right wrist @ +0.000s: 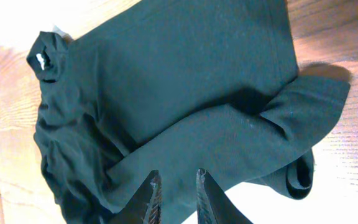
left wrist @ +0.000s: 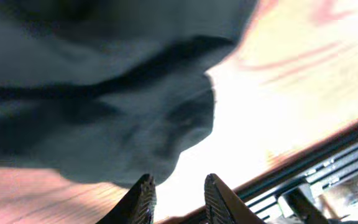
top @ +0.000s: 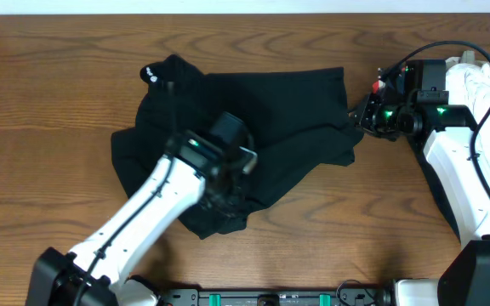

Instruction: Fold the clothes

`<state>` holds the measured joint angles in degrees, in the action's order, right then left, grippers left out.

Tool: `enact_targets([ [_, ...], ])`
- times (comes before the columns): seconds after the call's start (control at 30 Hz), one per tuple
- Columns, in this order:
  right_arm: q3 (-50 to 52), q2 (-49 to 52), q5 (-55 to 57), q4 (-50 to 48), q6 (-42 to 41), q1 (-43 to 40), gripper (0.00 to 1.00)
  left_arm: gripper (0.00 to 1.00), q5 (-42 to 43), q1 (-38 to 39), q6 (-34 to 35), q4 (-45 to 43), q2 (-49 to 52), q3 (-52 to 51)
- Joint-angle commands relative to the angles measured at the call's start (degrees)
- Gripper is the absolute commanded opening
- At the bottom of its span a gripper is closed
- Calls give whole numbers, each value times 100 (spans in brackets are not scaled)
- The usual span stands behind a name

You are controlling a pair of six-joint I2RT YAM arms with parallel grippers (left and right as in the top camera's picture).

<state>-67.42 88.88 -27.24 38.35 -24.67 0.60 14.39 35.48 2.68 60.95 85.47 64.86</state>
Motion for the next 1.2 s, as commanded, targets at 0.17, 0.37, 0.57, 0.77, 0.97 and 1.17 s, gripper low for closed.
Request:
enact_targets([
  [0.17, -105, 7, 186, 0, 111, -22, 21, 29, -409, 970, 841, -1084, 48, -1023],
  [0.37, -105, 7, 192, 22, 107, -22, 21, 34, -911, 901, 968, -1582, 188, -1471],
  [0.57, -105, 7, 192, 22, 92, -22, 20, 47, -887, 791, 964, -1808, 535, -1497],
  [0.77, -105, 7, 190, 42, 92, -22, 20, 65, -761, 791, 850, -1751, 603, -1445],
  [0.97, -105, 7, 188, 46, 92, -22, 20, 67, -387, 791, 496, -1687, 605, -1397],
  [1.17, -105, 7, 166, 44, 26, -22, 20, 29, -385, 791, 374, -1768, 638, -1397],
])
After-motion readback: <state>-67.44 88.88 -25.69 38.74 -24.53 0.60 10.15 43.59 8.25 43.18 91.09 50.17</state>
